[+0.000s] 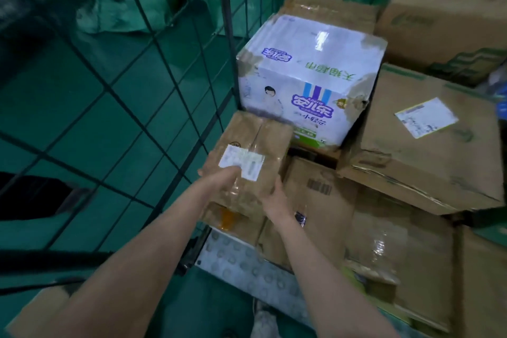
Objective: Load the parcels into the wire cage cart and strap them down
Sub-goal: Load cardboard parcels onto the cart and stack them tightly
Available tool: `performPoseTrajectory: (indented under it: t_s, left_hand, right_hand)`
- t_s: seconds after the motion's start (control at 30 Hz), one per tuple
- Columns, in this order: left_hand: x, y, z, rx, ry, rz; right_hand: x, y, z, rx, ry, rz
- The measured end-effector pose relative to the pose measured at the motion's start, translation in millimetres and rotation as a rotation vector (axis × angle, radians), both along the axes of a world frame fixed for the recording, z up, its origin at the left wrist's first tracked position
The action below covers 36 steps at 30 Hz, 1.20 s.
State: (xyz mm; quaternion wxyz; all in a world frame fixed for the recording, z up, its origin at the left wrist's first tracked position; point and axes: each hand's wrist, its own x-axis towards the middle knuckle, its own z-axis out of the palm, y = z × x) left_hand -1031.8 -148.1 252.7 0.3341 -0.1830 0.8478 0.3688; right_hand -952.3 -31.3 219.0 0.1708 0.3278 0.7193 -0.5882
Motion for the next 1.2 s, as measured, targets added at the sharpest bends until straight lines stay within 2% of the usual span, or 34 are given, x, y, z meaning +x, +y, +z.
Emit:
performPoseTrajectory:
  t_s: [0.1, 0.2, 0.27, 0.33, 0.4, 0.6, 1.03, 1.2]
  left_hand:
    - [7, 1, -9, 0.099, -0.114, -0.042]
    - [8, -8, -41, 0.105, -0.058, -0.018]
    - [3, -16, -63, 0.109, -0.026, 0.01]
    - [3, -19, -44, 0.113, 0.021, 0.005]
    - [10, -16, 1, 0.093, 0.025, 0.022]
    - [34, -28, 26, 0.129, 0.05, 0.0]
    - [153, -81, 77, 0.159, 0.092, -0.031]
    - [201, -107, 83, 0.184, 0.035, -0.013]
  right_hand:
    - [-15, -3, -3, -0.192, 0.003, 0.034]
    - [-23, -1, -5, -0.275, 0.002, 0.057]
    - [-26, 0, -9, -0.292, -0.017, -0.014]
    - [-31, 2, -15, -0.282, -0.019, -0.067]
    - [-37, 2, -12, -0.257, 0.001, -0.007]
    - [-21, -10, 12, -0.035, 0.03, 0.13]
    - [81, -60, 58, 0.039, -0.043, 0.288]
    - [118, -84, 79, 0.029, -0.09, 0.345]
